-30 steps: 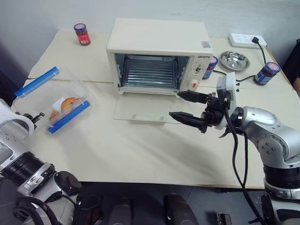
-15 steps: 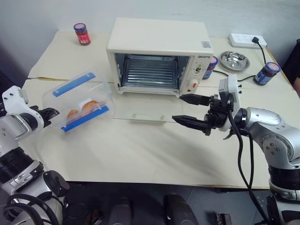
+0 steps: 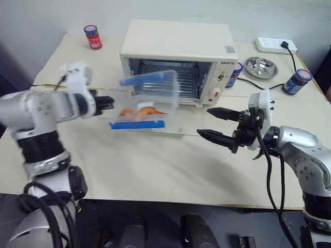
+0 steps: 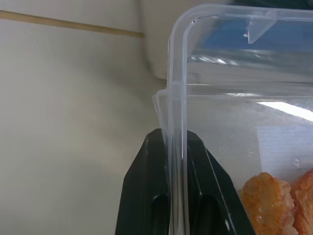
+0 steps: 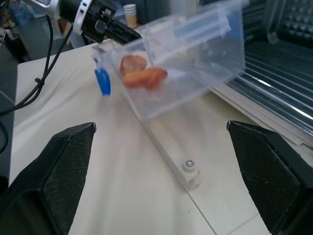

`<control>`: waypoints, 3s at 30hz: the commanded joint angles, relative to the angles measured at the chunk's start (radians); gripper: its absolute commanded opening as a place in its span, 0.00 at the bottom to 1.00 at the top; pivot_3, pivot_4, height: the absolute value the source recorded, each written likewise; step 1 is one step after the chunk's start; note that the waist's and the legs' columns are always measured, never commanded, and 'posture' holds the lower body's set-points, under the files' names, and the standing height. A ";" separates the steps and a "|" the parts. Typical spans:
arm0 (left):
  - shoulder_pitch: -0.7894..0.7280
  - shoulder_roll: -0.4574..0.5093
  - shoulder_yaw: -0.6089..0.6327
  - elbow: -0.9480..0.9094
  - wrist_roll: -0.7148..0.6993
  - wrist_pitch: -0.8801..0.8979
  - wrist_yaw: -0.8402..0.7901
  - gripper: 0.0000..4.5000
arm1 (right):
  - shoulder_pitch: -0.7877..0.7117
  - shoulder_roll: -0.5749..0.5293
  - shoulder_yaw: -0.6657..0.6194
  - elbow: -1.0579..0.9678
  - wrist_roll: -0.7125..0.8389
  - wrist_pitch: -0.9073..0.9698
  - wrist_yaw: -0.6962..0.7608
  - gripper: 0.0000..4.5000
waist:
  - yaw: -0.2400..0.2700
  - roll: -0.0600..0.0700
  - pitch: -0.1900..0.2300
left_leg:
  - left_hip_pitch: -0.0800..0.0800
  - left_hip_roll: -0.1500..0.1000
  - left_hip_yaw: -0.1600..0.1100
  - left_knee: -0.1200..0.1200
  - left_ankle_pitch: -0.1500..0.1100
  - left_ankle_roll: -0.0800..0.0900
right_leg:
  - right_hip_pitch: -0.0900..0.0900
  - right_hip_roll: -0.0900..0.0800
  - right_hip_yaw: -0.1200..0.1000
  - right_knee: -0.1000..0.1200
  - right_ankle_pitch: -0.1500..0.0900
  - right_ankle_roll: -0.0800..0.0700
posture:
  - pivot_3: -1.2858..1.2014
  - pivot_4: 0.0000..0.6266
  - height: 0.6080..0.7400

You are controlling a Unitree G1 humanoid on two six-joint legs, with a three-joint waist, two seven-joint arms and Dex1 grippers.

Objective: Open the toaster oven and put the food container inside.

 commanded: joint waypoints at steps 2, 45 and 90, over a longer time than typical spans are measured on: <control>-0.085 -0.038 -0.083 0.164 0.061 -0.177 -0.004 0.00 | 0.043 0.004 -0.069 -0.085 0.028 -0.010 -0.059 1.00 | -0.003 0.000 0.000 | 0.000 0.001 0.001 0.000 0.000 0.000 | -0.001 0.001 0.000 0.000 0.000 0.000 | 0.52 0.24 1.00; -0.124 -0.110 -0.022 0.097 0.118 -0.262 0.001 0.68 | 0.047 0.012 -0.051 -0.067 0.021 -0.041 -0.134 1.00 | 0.004 0.000 0.000 | 0.001 0.000 0.002 0.000 0.001 0.000 | -0.001 0.001 0.002 0.002 0.000 0.000 | 0.52 0.24 1.00; 0.365 0.313 -0.294 -0.008 0.036 -0.982 -0.813 0.00 | -0.217 0.238 0.348 0.272 -0.320 -0.115 -0.158 0.03 | -0.004 0.001 0.000 | 0.001 0.000 0.001 -0.001 0.002 0.003 | -0.001 0.001 0.002 0.000 0.000 0.000 | 0.52 0.24 1.00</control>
